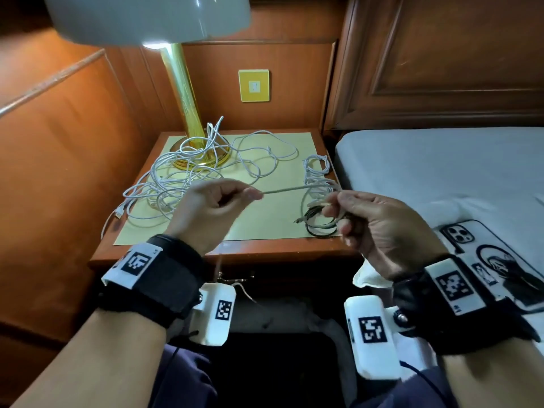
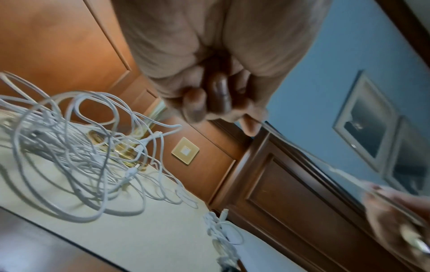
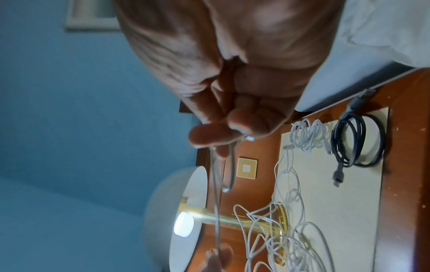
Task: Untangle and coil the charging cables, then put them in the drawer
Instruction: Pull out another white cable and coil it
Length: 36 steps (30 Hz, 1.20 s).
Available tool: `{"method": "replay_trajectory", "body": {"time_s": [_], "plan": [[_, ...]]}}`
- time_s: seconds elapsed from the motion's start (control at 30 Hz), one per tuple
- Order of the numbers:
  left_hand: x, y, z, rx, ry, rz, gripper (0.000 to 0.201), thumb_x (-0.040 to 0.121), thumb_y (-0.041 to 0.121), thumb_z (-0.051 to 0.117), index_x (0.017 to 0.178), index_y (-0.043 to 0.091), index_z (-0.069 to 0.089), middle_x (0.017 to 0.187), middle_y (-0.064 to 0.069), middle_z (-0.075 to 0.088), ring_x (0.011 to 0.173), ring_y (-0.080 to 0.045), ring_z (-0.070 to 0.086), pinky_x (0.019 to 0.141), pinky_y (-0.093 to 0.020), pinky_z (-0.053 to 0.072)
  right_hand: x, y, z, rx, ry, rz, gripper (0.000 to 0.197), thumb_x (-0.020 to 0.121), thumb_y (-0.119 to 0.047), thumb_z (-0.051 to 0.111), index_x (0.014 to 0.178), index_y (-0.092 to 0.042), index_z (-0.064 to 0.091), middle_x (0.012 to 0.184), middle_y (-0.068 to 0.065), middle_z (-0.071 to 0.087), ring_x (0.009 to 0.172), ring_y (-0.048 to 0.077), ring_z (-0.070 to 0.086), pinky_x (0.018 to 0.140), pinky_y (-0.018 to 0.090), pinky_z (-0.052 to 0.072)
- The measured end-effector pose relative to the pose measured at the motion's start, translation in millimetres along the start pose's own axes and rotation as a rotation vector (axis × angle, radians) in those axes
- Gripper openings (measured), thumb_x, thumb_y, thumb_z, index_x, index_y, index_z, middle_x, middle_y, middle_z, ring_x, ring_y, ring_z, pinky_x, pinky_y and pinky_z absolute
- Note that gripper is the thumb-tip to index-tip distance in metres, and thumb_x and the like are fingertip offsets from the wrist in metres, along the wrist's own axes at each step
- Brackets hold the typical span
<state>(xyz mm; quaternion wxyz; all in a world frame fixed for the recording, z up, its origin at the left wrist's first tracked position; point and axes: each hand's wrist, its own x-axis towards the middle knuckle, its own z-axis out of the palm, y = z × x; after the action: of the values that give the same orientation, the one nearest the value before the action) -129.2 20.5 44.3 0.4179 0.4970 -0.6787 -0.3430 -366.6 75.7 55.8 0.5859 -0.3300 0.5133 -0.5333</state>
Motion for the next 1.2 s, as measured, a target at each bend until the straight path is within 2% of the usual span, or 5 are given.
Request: {"method": "replay_trajectory", "body": {"time_s": [0.27,0.4,0.57,0.87,1.2], "plan": [[-1.3,-2.7,-9.6,0.369,0.322,-0.054,0.013,0.091,0.028,0.07,0.079,0.021,0.073,0.066,0.014,0.06,0.063,-0.006,0.055,0.052,-0.008,0.033,3.3,1.1,-3.7,-0.059,0.171,-0.192,0.013,0.095,-0.016,0.065,0.091,-0.01,0.076,0.082,0.009,0.074,0.053,0.012,0.059,0.048,0.024,0.043],[-11.2,7.6,5.3,0.473,0.102,0.184,0.013,0.089,0.013,0.069,0.079,0.019,0.074,0.074,0.015,0.066,0.066,-0.001,0.058,0.063,0.0,0.039,-2.8,7.7,9.8,-0.23,0.154,-0.372,0.011,0.095,-0.019,0.067,0.092,-0.019,0.078,0.085,0.003,0.077,0.058,0.015,0.066,0.05,0.025,0.046],[-22.1,16.4,22.8,0.351,-0.174,0.409,0.013,0.088,0.015,0.066,0.078,0.019,0.073,0.073,0.012,0.065,0.069,-0.009,0.061,0.062,-0.014,0.046,-6.1,17.9,17.3,-0.595,0.132,-0.507,0.012,0.094,-0.025,0.068,0.098,-0.023,0.079,0.072,-0.001,0.075,0.058,0.008,0.069,0.06,0.014,0.049],[-14.9,9.3,21.9,0.128,-0.071,0.317,0.012,0.091,0.024,0.067,0.082,0.02,0.074,0.069,0.002,0.067,0.065,-0.018,0.06,0.061,-0.032,0.048,-4.1,23.9,28.9,-0.293,-0.08,-0.106,0.017,0.098,-0.012,0.06,0.093,-0.007,0.076,0.08,0.012,0.074,0.047,0.015,0.055,0.04,0.023,0.035],[-11.3,9.6,25.6,0.064,-0.022,0.178,0.009,0.088,0.028,0.074,0.085,0.019,0.073,0.075,0.008,0.068,0.058,-0.009,0.055,0.057,-0.022,0.046,-8.0,15.1,28.5,-0.115,-0.212,0.088,0.028,0.102,-0.011,0.046,0.098,0.004,0.069,0.067,0.005,0.057,0.043,0.009,0.028,0.045,0.023,0.03]]}}
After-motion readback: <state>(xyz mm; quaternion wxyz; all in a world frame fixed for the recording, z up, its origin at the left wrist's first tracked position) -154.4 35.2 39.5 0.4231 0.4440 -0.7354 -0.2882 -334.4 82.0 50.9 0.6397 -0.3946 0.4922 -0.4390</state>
